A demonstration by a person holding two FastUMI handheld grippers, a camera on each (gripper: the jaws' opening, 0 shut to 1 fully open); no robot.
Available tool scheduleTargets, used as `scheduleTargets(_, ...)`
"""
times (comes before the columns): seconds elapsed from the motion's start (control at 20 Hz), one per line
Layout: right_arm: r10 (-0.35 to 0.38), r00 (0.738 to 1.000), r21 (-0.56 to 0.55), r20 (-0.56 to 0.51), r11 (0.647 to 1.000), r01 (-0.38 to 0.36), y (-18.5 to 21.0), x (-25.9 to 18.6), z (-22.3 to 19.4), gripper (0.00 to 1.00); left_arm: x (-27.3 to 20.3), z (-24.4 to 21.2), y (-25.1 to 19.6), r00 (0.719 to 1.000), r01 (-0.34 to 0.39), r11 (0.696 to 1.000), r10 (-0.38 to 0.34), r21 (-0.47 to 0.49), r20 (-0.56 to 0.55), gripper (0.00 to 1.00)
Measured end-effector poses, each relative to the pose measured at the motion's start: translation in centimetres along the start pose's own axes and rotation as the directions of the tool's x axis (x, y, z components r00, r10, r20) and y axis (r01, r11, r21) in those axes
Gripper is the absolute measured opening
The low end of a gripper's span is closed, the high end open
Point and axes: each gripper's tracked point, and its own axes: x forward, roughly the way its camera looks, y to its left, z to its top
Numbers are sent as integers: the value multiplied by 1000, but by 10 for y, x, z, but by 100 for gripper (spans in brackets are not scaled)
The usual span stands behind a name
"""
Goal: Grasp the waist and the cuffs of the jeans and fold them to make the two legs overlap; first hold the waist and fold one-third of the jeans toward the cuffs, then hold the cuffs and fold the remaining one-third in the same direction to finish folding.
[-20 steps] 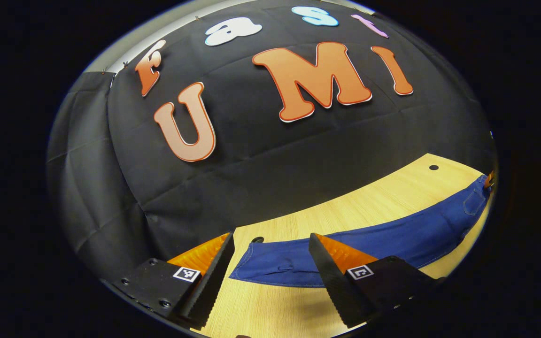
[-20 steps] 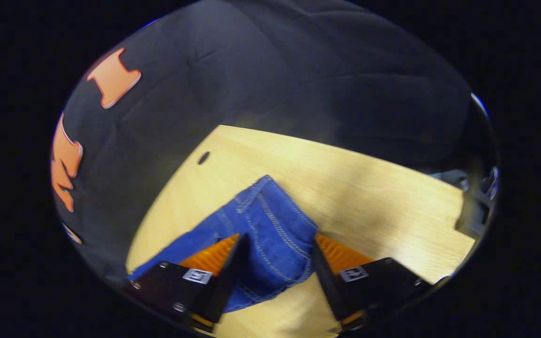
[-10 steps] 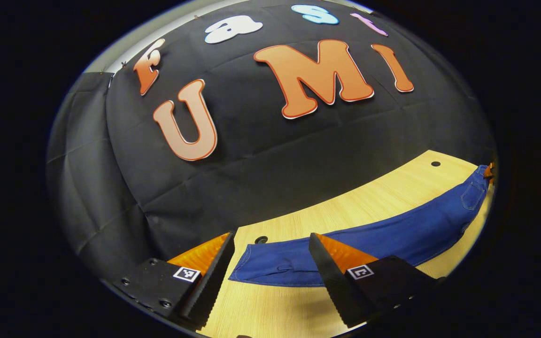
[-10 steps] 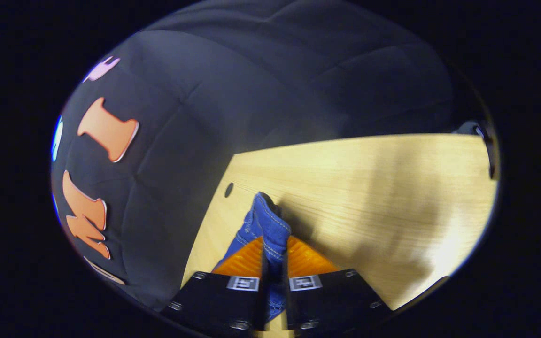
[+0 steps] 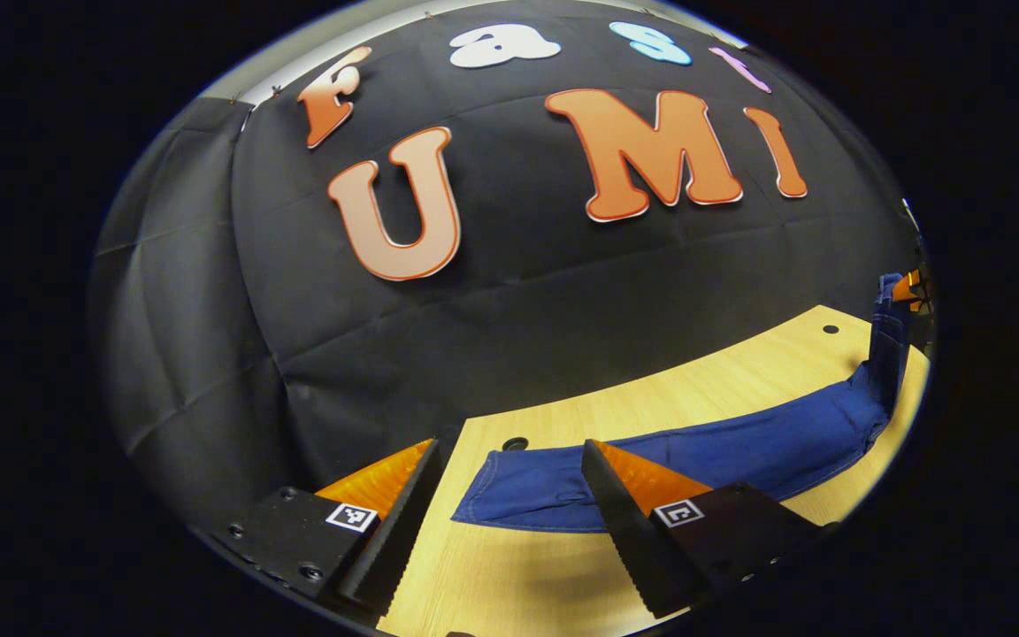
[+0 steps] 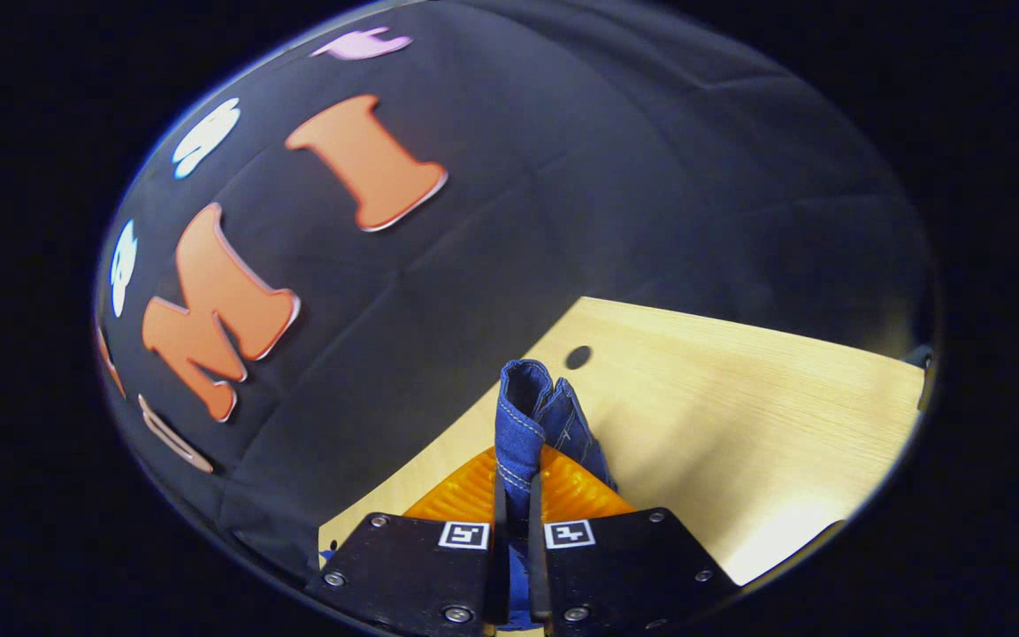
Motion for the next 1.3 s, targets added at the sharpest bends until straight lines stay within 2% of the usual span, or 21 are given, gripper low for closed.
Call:
scheduleTargets(0.25, 86, 995, -177, -59, 980, -95, 111, 14, -46, 8, 7, -15, 38, 1000, -7, 999, 7, -53, -8, 98)
scheduleTargets(0.5, 137, 978, -274, -155, 945, -176, 190, 24, -119, 8, 13, -28, 65, 999, -9, 996, 6, -91, -33, 98)
scheduleTargets(0.75, 128, 958, -353, -256, 910, -216, 224, 36, -202, 8, 19, -46, 74, 998, 11, 993, -18, -113, -62, 98)
scheduleTargets(1.1, 66, 929, -488, -365, 836, -251, 221, 23, -296, 9, 23, -72, 80, 993, 27, 989, -44, -147, -108, 98)
scheduleTargets(1.2, 111, 897, -435, -428, 845, -312, 235, 14, -315, 14, 24, -79, 81, 991, 30, 986, -51, -165, -122, 98)
scheduleTargets(1.25, 137, 875, -389, -464, 856, -341, 245, 9, -323, 27, 23, -81, 82, 990, 29, 984, -52, -175, -128, 98)
scheduleTargets(1.3, 138, 874, -385, -465, 858, -340, 248, 6, -329, 40, 25, -85, 82, 990, 27, 982, -53, -185, -132, 98)
